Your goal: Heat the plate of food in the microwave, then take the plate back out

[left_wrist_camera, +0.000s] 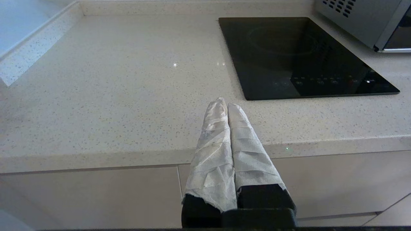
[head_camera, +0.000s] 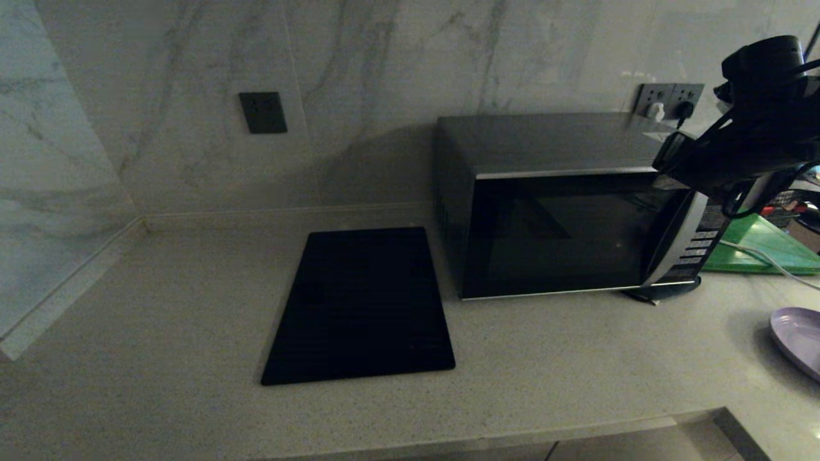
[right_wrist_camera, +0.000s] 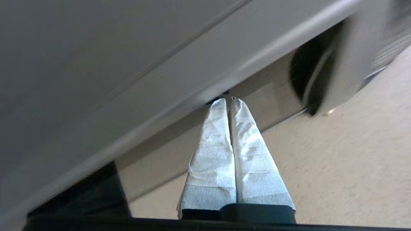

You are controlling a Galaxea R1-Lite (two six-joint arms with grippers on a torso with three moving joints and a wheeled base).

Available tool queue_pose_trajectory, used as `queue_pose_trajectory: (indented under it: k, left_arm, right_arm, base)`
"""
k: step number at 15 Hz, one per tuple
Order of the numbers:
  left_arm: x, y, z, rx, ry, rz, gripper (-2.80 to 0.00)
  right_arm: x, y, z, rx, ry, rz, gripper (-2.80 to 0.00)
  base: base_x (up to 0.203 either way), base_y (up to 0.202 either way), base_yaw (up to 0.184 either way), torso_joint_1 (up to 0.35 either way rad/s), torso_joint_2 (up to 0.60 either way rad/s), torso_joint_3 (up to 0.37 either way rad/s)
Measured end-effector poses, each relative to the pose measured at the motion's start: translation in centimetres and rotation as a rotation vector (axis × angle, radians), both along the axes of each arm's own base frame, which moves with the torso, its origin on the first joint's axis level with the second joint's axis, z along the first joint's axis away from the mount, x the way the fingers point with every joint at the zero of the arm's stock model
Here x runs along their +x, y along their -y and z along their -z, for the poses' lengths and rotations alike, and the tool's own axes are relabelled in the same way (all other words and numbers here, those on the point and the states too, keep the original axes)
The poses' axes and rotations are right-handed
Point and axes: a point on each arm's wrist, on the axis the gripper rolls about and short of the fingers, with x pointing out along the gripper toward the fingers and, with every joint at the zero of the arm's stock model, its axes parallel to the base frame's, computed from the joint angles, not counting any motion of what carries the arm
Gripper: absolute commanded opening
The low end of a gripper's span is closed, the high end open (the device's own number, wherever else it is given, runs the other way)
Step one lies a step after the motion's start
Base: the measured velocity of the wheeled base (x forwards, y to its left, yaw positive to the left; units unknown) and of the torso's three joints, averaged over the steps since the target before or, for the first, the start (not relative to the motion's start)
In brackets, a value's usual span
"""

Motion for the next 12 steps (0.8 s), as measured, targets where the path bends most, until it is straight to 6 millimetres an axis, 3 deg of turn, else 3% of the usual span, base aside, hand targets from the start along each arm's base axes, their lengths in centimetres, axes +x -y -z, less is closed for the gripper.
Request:
queue_pose_trajectory:
  k: [2,5,8,12]
  left_arm:
    - [0.0,0.0,0.0,0.0,0.0,0.0,-2.8]
    - [0.0,0.0,0.0,0.0,0.0,0.0,-2.8]
    - [0.0,0.0,0.0,0.0,0.0,0.0,-2.8]
    - [0.0,0.0,0.0,0.0,0.0,0.0,-2.8]
  right_arm:
    - [-1.2,-0.3,0.1,0.031,-0.022,-0.055,-2.8]
    - [-4.5,-1.9,0.3,0.059,-0.082,-0.173,-2.8]
    - [-8.8,-3.5,0.0,0.032,-0.106,-0.333,-2.8]
    - [-15.8,-2.9,-2.4,-0.026,-0.007,-0.323,-2.8]
  base:
    - [0.0,0.0,0.0,0.0,0.0,0.0]
    - [0.0,0.0,0.0,0.0,0.0,0.0]
    - [0.0,0.0,0.0,0.0,0.0,0.0]
    - [0.0,0.0,0.0,0.0,0.0,0.0]
